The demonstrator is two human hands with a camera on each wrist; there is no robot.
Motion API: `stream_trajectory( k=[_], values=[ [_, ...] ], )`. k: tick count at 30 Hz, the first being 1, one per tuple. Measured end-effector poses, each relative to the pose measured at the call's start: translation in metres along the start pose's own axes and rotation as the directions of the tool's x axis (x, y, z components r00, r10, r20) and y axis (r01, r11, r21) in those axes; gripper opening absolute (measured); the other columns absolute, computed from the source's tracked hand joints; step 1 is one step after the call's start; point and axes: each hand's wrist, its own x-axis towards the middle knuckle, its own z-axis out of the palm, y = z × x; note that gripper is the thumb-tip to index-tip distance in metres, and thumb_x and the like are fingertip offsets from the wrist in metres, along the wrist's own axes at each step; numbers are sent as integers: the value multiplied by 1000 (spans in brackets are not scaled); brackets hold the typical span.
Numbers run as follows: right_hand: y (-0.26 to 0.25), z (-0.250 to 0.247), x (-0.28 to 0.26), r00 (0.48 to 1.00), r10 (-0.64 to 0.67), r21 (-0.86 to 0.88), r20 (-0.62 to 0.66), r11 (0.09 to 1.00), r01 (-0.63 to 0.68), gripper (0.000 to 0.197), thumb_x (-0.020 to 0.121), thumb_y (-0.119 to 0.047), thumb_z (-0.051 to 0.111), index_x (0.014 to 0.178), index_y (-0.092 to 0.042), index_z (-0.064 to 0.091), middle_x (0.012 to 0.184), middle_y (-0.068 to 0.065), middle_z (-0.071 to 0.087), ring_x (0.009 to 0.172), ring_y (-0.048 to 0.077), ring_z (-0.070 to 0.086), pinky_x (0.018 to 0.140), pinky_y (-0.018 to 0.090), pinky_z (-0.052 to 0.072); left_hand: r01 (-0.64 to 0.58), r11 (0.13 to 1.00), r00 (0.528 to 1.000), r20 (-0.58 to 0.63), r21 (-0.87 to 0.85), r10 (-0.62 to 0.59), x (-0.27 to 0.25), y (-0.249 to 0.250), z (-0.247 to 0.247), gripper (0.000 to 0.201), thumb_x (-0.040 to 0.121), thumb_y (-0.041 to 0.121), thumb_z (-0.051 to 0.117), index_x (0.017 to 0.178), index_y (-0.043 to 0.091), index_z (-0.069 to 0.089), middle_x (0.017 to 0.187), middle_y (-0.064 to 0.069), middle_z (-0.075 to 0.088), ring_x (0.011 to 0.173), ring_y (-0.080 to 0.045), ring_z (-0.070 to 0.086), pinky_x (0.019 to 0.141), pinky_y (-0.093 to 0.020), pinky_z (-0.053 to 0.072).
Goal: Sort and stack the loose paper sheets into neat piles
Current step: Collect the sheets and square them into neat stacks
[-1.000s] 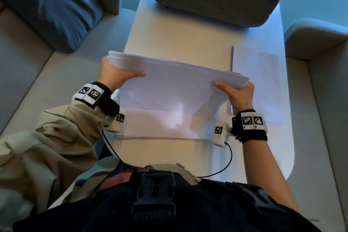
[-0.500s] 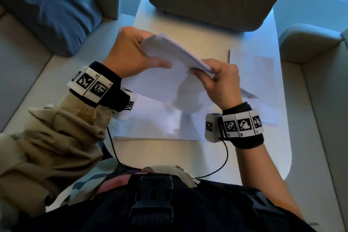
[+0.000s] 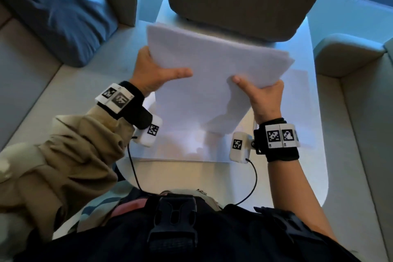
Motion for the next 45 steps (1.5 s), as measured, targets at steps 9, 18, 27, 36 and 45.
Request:
stream_trajectory(
  k=[9, 18, 27, 36, 45],
  values=[
    [-23, 14, -4, 976, -91, 70, -196, 992, 107, 25, 70, -5, 81, 89, -15, 68, 81, -8, 73, 80, 9, 67, 72, 26, 54, -81, 997, 985, -156, 3, 80, -4, 24, 22, 50, 50, 31, 92, 90, 12, 69, 93, -5, 72, 82, -14, 69, 73, -31, 56],
    [-20, 20, 1, 765, -632, -317, -126, 756, 573, 42, 91, -11, 61, 129, -8, 43, 110, 25, 62, 99, 20, 62, 94, 23, 44, -498, 823, 842, -74, 273, 534, 6, 27, 16, 66, 76, 16, 79, 124, 9, 35, 116, -3, 61, 112, -26, 58, 100, -40, 42],
    [-29, 16, 10, 851, -465, -121, -242, 885, 449, 26, 82, -18, 66, 96, -2, 51, 85, 10, 68, 82, 7, 63, 81, 25, 47, -383, 923, 924, 16, 21, 383, 13, 25, 8, 66, 62, 28, 87, 108, 18, 40, 100, 9, 67, 104, -21, 62, 88, -38, 48],
    [29, 5, 22, 998, 5, -140, -68, 990, -14, 61, 54, -16, 92, 104, 7, 65, 97, 10, 70, 79, 5, 66, 68, 20, 53, 111, 987, 994, -33, 119, -107, 24, -22, 14, 44, 50, 13, 92, 82, 24, 63, 84, 17, 67, 74, 11, 63, 68, -11, 50],
    [-15, 38, 111, 941, -199, -29, -273, 980, 199, 23, 70, -7, 83, 75, -19, 64, 70, -16, 64, 60, -6, 60, 61, 16, 51, -36, 996, 978, -203, 84, 52, 118, 19, 52, 39, 56, 24, 90, 79, 29, 59, 85, 9, 67, 77, -2, 65, 75, -23, 56]
  ],
)
